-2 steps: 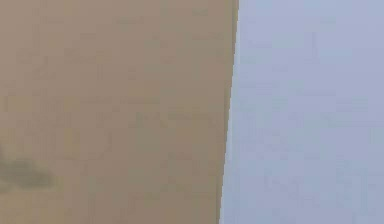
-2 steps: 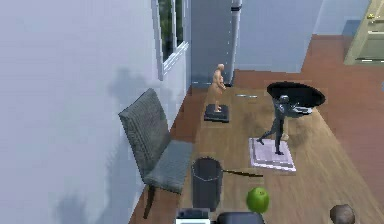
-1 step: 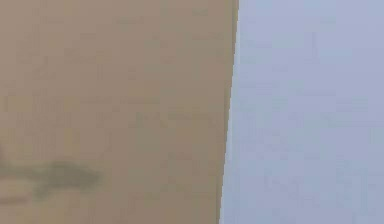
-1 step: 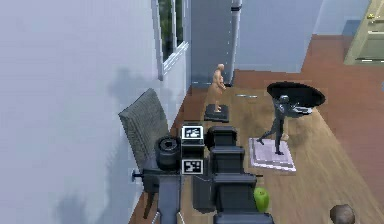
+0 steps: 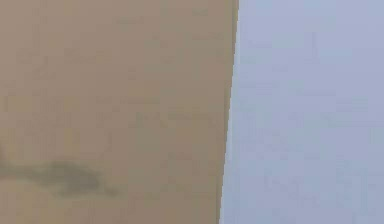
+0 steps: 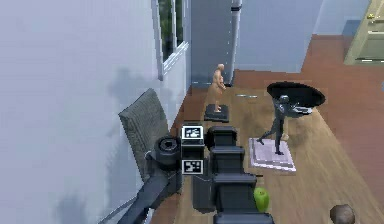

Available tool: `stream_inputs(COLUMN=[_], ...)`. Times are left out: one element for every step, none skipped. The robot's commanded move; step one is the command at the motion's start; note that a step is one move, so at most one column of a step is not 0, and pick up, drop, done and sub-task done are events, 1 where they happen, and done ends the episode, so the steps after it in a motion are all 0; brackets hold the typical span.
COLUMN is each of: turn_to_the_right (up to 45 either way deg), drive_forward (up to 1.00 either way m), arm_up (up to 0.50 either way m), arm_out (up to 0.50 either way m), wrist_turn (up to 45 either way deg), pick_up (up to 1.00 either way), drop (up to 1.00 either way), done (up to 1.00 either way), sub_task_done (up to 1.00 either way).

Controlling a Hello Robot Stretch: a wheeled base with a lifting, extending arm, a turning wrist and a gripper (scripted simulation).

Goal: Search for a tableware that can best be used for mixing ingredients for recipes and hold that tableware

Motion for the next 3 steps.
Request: stream_inputs(turn_to_the_right=[0.0,0.0,0.0], drive_forward=[0.0,0.0,0.0], arm_up=[0.0,0.0,0.0], arm_out=[0.0,0.0,0.0], wrist_turn=[45.0,45.0,45.0], pick_up=[0.0,0.0,0.0], drop=[0.0,0.0,0.0], done=[0.0,0.0,0.0], sub_task_done=[0.0,0.0,0.0])
